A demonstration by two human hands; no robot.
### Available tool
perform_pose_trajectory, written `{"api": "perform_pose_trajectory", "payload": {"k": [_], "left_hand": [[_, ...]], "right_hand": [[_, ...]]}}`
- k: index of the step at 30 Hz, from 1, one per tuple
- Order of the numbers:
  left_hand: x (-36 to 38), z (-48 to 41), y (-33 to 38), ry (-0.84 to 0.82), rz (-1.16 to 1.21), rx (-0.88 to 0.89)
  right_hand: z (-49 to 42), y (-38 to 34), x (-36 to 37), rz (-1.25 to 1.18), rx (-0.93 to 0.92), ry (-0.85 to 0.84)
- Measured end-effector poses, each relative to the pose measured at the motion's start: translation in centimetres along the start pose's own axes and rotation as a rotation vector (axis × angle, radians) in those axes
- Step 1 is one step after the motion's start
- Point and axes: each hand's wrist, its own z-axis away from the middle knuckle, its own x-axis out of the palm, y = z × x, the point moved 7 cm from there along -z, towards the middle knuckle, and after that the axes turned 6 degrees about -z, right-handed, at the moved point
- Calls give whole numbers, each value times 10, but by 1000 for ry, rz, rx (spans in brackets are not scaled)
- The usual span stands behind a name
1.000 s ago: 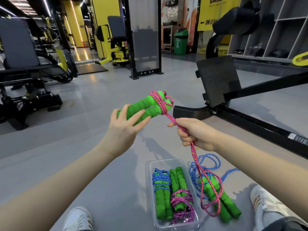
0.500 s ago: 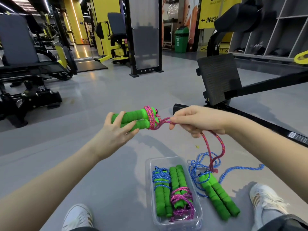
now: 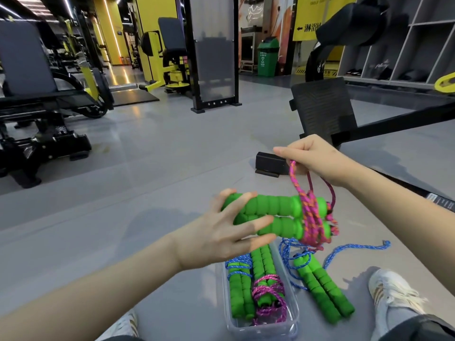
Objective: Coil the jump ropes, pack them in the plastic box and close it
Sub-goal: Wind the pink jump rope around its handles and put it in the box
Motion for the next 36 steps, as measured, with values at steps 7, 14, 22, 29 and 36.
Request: {"api": "perform_pose_trajectory", "payload": {"k": [7,14,22,29,36], "left_hand": [[-17,-18,-18,137,-15,-169],[7,-2,-50,67,-44,-395],[26,20,-80,-96,-166,-547],[42,50,-100,-220,-297,-554],[48,72,-108,-333,-366,-545]], "right_hand": [[-4,51,4,-350,230,-25],[9,59,34,-612,236,51],[10,46,64,-663,407,15],[20,30,78,-435,407,-131],[26,2,76,29,316,-282]]}}
